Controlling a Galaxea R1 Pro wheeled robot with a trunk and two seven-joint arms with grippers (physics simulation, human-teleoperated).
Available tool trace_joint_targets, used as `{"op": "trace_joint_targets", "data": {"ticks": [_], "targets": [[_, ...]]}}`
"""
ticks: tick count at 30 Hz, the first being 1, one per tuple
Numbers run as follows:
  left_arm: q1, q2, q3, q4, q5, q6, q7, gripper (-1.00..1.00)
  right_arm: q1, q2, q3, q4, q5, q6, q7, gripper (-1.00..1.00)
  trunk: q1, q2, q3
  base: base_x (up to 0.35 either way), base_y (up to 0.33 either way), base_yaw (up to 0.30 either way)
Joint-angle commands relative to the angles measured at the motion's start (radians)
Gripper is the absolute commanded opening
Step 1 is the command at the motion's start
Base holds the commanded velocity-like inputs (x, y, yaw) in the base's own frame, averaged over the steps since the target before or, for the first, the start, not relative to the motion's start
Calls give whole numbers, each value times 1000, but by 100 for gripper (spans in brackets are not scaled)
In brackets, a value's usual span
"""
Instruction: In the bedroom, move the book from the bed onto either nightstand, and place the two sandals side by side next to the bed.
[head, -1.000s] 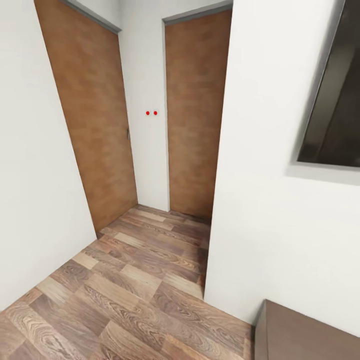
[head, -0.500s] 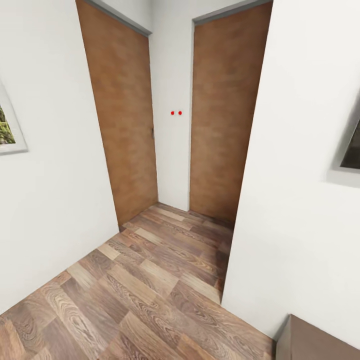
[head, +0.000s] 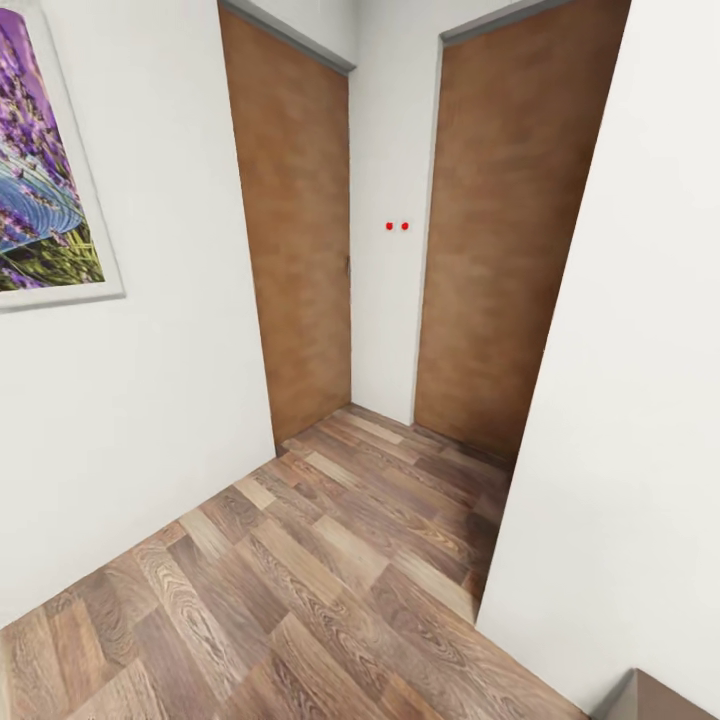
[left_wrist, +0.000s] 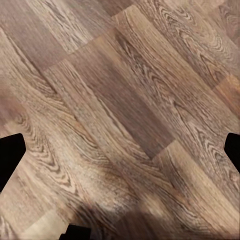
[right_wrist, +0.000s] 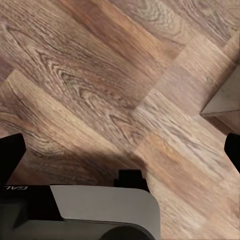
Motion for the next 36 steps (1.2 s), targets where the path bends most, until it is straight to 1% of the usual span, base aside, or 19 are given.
{"op": "trace_joint_targets", "data": {"ticks": [1,6,19,24,36], "targets": [[0,-1,2,0,4,-2,0,100,0,0,-1,0,0,-3,2,100,0,0,-1,225,0,207],[0,-1,2,1,5,-1,0,100,0,0,-1,1,4,-4,2,100,0,0,-1,293,0,123],[0,-1,2,2,6,-1,0,100,0,4,0,2,8,-4,2,100,0,0,-1,314,0,11],[0,-1,1,2,5,-2,0,100,0,2,0,1,8,-4,2,100,0,0,-1,90,0,86],[-1,-1,0,2,5,-2,0,100,0,2,0,1,8,-4,2,100,0,0,-1,6,0,269]]}}
